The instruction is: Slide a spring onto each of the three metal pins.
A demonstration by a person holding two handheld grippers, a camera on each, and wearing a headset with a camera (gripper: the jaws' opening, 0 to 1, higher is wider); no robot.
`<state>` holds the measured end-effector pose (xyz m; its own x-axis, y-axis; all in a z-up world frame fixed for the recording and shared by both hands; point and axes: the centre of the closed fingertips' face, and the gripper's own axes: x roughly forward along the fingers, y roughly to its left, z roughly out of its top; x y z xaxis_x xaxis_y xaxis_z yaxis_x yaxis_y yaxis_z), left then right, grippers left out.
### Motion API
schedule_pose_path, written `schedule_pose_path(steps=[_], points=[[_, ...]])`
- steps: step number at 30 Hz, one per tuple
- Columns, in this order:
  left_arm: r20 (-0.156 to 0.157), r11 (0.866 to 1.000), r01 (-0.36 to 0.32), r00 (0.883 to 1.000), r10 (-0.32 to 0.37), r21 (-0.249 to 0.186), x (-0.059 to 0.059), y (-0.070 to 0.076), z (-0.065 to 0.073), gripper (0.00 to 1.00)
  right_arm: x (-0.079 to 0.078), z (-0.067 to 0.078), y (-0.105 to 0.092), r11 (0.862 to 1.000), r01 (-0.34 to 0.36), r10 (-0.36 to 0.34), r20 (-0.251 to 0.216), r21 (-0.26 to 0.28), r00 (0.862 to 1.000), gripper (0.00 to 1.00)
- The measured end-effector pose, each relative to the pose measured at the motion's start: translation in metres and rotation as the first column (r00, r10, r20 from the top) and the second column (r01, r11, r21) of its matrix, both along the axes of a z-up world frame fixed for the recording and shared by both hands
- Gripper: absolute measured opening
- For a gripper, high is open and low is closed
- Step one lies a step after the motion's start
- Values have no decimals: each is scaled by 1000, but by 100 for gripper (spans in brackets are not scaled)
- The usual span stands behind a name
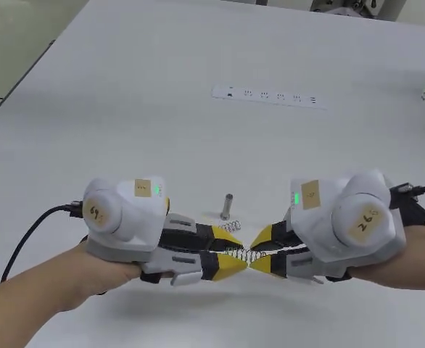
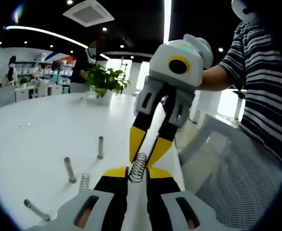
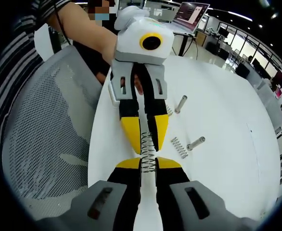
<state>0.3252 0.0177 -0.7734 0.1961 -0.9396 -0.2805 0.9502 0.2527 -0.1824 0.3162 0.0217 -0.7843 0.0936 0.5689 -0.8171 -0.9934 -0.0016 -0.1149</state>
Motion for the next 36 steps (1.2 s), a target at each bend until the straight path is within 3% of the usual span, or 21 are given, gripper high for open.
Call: schedule_pose_path(steps=[13, 36], points=[[11, 999, 33, 999, -33, -3, -4, -2, 2, 3, -2, 0, -1, 1000, 12, -12, -17, 21, 1000, 8], [-13, 996, 85, 996, -85, 11, -9, -2, -8, 2, -5, -9, -6, 999, 29, -28, -48, 29, 998, 12]])
